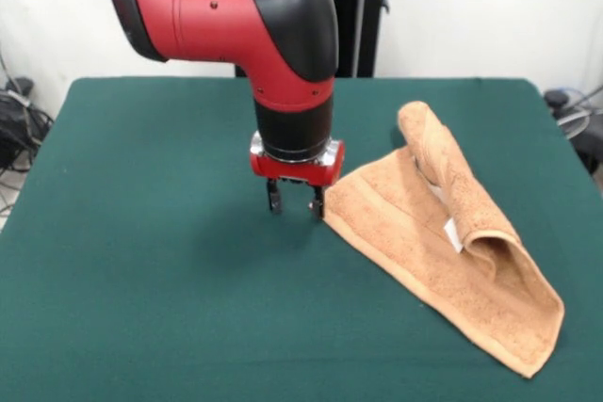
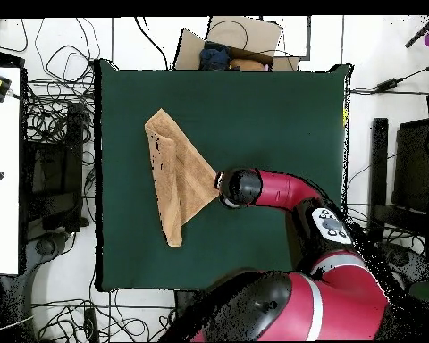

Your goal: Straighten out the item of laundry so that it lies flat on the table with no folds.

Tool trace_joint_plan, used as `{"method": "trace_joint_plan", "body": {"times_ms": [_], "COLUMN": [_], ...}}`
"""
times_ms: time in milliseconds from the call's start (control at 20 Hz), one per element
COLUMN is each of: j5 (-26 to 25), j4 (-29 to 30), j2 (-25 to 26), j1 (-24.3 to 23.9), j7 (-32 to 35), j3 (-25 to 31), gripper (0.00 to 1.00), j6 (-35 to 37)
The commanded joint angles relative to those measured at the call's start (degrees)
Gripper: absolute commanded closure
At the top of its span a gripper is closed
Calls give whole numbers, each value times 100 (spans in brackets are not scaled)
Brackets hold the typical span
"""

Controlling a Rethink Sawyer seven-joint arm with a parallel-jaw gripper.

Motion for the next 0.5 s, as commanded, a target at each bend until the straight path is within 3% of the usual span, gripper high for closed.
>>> {"method": "trace_joint_plan", "body": {"times_ms": [50,300,500], "j5": [-332,-374,-197], "j4": [18,130,517], "j2": [165,267,-388], "j1": [6,15,326], "j7": [-272,-165,202], "j3": [440,433,265], "gripper": [0,0,0], "j6": [28,-231,27]}}
